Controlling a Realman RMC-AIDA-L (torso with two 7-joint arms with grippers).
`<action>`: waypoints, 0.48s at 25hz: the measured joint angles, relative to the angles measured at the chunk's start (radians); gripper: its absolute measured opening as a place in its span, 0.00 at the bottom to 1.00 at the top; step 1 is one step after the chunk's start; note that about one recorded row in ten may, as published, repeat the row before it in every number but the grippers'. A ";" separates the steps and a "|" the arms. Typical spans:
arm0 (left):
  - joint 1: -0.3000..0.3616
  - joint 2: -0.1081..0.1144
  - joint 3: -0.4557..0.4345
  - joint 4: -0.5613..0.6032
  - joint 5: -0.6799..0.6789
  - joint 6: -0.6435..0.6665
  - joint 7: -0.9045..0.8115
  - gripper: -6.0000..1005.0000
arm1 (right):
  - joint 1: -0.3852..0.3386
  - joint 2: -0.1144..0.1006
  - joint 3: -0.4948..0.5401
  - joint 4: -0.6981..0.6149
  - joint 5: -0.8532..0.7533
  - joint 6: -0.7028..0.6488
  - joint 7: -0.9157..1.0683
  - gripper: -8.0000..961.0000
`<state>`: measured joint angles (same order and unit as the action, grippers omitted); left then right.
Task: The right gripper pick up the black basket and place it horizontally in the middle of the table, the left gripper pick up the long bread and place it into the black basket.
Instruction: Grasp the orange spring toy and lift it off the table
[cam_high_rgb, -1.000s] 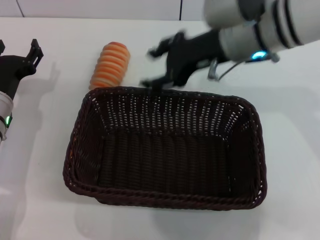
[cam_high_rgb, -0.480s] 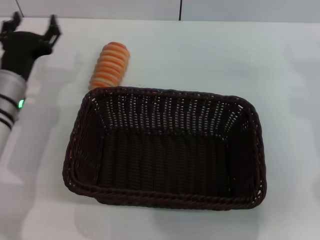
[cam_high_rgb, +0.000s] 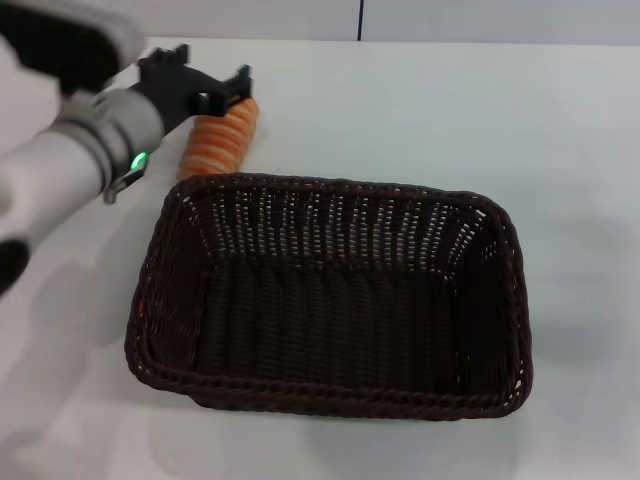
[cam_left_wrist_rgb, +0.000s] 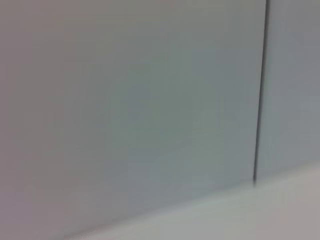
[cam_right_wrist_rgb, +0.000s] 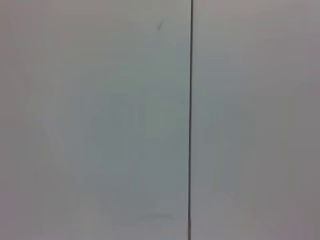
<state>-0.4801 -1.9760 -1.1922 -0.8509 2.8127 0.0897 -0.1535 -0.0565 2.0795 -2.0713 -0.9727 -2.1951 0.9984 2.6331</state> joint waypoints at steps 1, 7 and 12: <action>-0.041 -0.013 -0.040 -0.049 0.028 -0.211 0.027 0.84 | -0.003 0.000 -0.008 0.007 0.001 0.000 0.005 0.88; -0.112 -0.088 -0.176 -0.055 0.033 -0.501 0.228 0.84 | -0.007 0.002 -0.031 0.024 0.015 0.000 0.018 0.88; -0.134 -0.092 -0.182 -0.045 -0.011 -0.565 0.267 0.84 | -0.005 -0.002 -0.035 0.030 0.020 0.000 0.020 0.88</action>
<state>-0.6138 -2.0681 -1.3746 -0.8960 2.8017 -0.4751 0.1137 -0.0619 2.0779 -2.1061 -0.9428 -2.1752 0.9981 2.6529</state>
